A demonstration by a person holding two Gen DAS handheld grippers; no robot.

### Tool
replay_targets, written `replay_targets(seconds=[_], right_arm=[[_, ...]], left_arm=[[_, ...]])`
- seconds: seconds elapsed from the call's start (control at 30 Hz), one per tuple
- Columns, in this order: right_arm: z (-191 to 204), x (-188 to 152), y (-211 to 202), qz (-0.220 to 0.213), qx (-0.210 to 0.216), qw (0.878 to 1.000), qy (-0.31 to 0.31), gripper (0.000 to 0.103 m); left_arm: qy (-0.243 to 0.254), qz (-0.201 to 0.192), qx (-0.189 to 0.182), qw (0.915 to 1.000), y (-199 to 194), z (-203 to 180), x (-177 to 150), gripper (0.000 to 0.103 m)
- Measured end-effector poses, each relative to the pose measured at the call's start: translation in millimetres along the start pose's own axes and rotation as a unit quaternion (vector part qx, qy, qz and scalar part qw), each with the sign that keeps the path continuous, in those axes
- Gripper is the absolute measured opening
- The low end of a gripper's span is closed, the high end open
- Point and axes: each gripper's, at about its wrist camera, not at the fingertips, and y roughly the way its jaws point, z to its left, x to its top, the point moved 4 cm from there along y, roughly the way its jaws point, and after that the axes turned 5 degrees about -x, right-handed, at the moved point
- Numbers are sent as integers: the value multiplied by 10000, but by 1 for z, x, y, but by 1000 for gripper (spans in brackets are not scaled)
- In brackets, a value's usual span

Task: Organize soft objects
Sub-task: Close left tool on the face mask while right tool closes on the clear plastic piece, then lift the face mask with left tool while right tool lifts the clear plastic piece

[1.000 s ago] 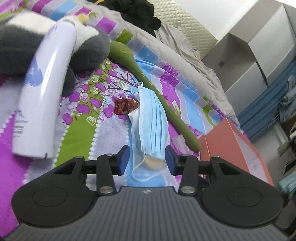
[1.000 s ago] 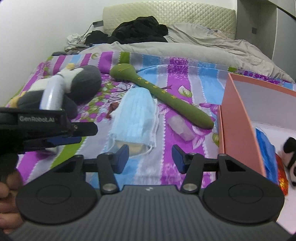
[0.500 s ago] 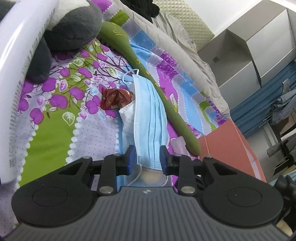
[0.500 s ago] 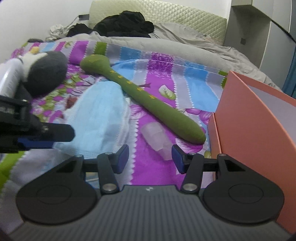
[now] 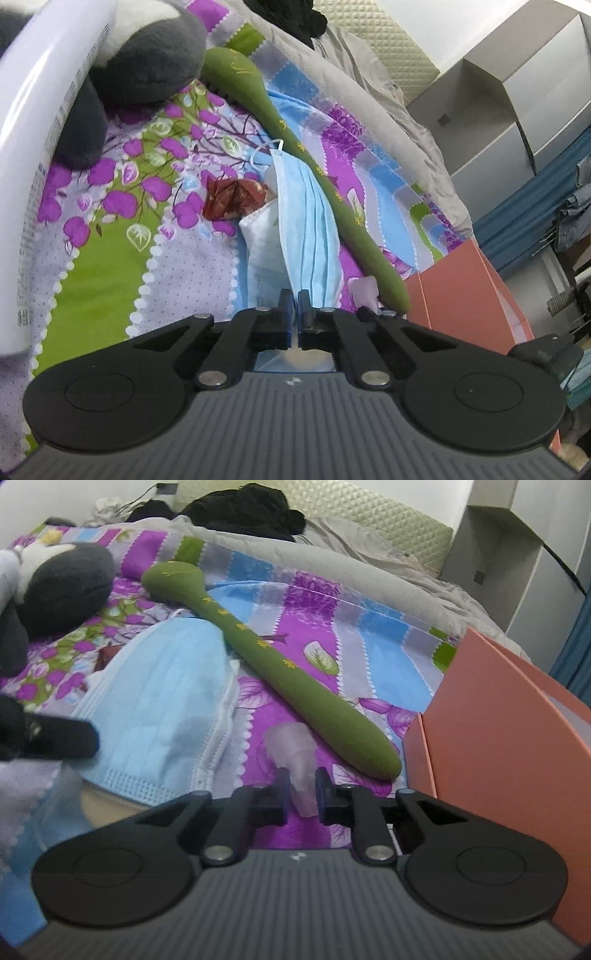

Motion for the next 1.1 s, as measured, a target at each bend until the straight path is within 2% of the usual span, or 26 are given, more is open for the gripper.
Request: replay_targets(seconds=[0.27, 0.6, 0.77, 0.9, 1.0, 1.1], right_arm=[[-3, 4, -33, -74, 135, 9999, -24, 14], [-7, -3, -88, -51, 318, 9995, 73, 15], [-11, -18, -115, 217, 710, 9966, 351, 15], [-12, -31, -143, 254, 841, 9955, 343, 15], [-17, -44, -158, 476, 1109, 9908, 612, 15], [-19, -58, -171, 603, 1203, 9879, 764, 15]], left_arm=[[150, -130, -23, 9998, -23, -21, 5, 1], [430, -130, 12, 9990, -85, -42, -10, 1], [403, -70, -25, 9992, -123, -42, -30, 1], [342, 1, -35, 9994, -151, -39, -51, 1], [325, 49, -14, 9995, -173, -37, -68, 1], [289, 73, 6, 9996, -194, -34, -84, 1]])
